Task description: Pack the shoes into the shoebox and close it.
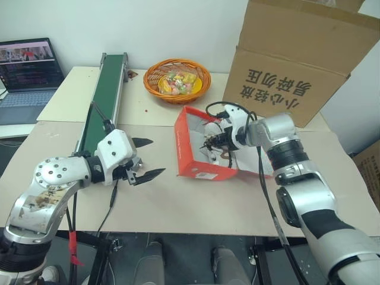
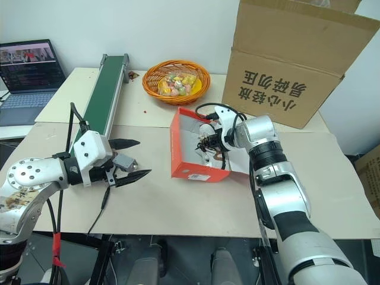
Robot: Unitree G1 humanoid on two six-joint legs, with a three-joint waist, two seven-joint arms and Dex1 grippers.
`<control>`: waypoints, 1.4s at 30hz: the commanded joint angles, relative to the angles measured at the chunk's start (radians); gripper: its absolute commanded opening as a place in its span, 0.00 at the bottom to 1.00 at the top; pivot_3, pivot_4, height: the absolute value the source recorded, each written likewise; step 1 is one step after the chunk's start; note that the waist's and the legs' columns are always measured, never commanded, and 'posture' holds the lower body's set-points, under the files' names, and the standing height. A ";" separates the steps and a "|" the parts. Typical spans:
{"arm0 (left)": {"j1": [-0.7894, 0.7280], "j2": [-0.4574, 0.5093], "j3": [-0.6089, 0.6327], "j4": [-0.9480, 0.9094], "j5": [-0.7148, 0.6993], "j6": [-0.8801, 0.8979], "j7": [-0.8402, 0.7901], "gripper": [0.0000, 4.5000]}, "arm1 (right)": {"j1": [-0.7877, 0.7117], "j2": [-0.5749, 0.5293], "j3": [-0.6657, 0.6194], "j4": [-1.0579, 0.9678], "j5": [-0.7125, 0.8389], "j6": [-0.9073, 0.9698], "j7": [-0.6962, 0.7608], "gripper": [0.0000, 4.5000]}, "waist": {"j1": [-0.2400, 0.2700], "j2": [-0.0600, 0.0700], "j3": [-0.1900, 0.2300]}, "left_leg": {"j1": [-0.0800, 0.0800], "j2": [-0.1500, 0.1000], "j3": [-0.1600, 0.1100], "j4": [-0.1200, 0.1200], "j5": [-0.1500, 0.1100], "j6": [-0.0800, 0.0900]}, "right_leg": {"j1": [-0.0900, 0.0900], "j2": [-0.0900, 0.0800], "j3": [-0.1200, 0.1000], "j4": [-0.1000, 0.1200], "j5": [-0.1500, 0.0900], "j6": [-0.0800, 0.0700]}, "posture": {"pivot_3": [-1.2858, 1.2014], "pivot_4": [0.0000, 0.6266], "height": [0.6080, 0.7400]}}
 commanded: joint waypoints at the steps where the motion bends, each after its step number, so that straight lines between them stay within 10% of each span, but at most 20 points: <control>1: -0.010 0.005 0.018 -0.040 -0.012 -0.004 0.013 0.94 | -0.004 0.010 0.010 -0.014 -0.020 -0.034 0.026 0.20 | 0.000 0.000 0.000 | 0.000 0.000 0.000 0.000 0.000 0.000 | 0.000 0.000 0.000 0.000 0.000 0.000 | 0.52 0.24 0.86; 12: -0.046 -0.009 0.012 -0.045 -0.032 0.018 0.035 0.95 | 0.013 0.043 -0.008 -0.058 -0.020 -0.021 0.044 0.97 | 0.004 0.000 0.000 | 0.000 0.000 0.000 0.000 0.000 0.000 | 0.000 0.000 0.000 0.001 0.000 0.001 | 0.52 0.24 0.86; 33: -0.052 -0.032 0.013 -0.034 -0.024 0.010 0.084 0.95 | -0.004 0.023 -0.017 -0.318 -0.010 -0.103 0.070 0.97 | 0.005 0.000 0.000 | 0.000 0.000 0.000 0.000 0.000 0.000 | 0.000 0.000 0.000 0.001 0.001 0.002 | 0.52 0.24 0.86; 42: 0.022 -0.266 0.087 -0.015 0.133 -0.013 0.466 0.95 | 0.110 0.014 -0.304 -0.690 0.306 -0.229 0.216 0.97 | 0.012 0.000 0.000 | 0.000 0.000 -0.001 0.001 0.000 0.000 | 0.001 0.001 0.000 0.001 0.001 0.004 | 0.52 0.24 0.86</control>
